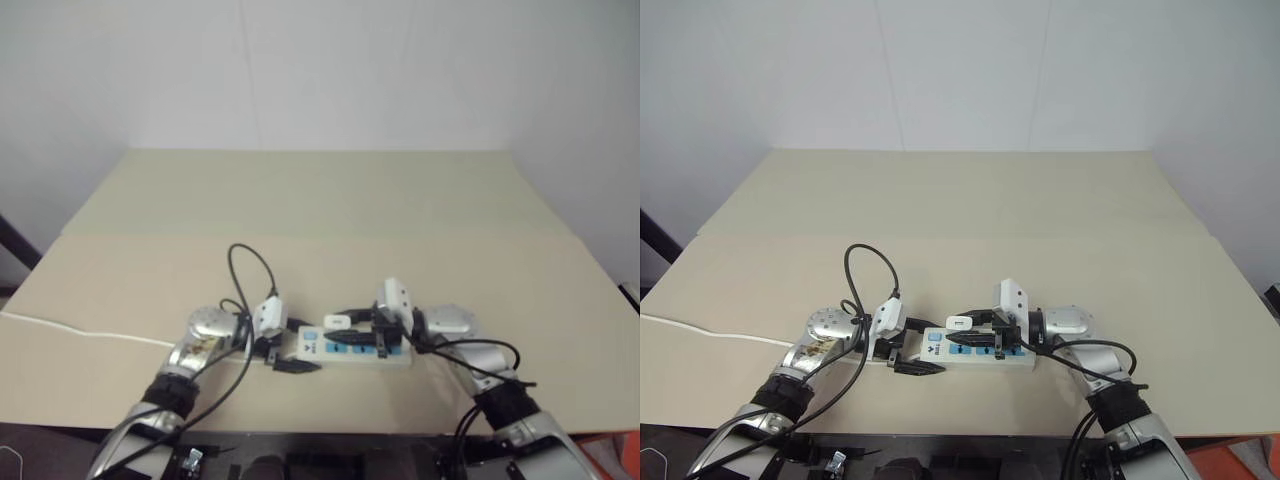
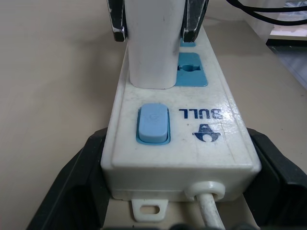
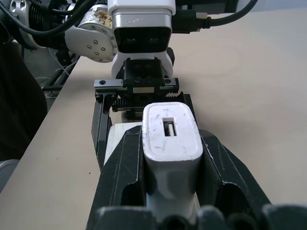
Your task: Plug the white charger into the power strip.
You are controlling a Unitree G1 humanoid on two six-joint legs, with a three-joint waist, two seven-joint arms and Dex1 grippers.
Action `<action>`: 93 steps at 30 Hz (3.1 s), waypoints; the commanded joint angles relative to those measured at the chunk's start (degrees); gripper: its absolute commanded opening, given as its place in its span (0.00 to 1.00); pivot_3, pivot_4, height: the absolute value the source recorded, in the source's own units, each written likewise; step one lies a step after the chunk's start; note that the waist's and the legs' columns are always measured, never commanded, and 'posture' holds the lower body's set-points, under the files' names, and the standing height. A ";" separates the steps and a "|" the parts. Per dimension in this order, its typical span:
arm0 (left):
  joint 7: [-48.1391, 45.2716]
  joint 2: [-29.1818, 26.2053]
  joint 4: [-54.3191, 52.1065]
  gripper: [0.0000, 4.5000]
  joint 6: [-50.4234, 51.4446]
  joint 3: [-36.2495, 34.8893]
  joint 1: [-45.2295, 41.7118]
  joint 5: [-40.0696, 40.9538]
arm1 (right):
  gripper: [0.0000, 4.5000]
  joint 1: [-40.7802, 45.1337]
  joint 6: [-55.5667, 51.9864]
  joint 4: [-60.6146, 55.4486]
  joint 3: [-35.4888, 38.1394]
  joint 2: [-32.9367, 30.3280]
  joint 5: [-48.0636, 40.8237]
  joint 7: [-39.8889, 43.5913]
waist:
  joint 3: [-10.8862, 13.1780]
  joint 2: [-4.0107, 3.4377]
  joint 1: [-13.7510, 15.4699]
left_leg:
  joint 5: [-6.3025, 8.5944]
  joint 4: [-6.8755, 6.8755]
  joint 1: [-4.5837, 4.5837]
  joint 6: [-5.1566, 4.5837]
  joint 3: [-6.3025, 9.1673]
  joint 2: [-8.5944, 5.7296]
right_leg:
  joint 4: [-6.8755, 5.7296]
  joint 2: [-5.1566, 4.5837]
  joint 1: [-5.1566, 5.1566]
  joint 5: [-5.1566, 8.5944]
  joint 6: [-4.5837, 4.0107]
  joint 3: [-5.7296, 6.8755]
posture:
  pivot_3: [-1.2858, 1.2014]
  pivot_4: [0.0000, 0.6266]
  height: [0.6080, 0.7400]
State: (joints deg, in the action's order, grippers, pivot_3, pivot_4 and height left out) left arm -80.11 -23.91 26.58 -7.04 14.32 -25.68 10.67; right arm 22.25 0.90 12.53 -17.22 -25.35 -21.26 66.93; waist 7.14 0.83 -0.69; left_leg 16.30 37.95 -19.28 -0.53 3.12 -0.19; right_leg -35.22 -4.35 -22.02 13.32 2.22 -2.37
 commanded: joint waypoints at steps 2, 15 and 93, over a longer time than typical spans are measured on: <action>-0.71 -2.04 0.07 0.74 0.64 -0.54 0.00 -0.27 | 0.24 -4.27 0.58 7.03 -0.33 -1.02 6.20 -2.97 | 0.00 0.00 -0.07 | 0.00 -0.01 0.00 0.00 0.00 0.00 | 0.00 0.00 0.00 0.00 0.00 0.00 | 0.52 0.24 1.00; -0.58 -3.04 -1.09 0.74 1.14 -0.60 0.55 0.02 | 0.24 -4.58 4.53 11.13 -0.30 0.62 6.46 -3.45 | -0.06 0.10 -0.32 | 0.00 -0.07 0.08 0.00 0.01 0.06 | -0.03 0.06 0.01 -0.01 -0.02 -0.01 | 0.52 0.24 1.00; 3.12 -27.41 -39.31 1.00 26.98 -26.84 17.19 24.55 | 1.00 -13.52 -18.62 -27.38 30.00 -28.31 -9.87 3.75 | 1.15 0.11 -0.10 | -0.01 -0.23 -0.96 0.01 -0.08 0.10 | 0.12 0.00 -1.03 -0.03 -0.09 -0.01 | 0.52 0.24 1.00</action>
State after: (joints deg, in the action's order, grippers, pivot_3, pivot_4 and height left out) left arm -77.08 -51.29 -11.95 19.91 -12.44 -7.25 34.11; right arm 7.81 -19.00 -14.05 12.13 -53.59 -31.26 70.91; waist 8.29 0.94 -0.78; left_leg 16.30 37.72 -20.24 -0.52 3.04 -0.08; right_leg -35.10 -4.34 -23.05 13.29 2.13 -2.38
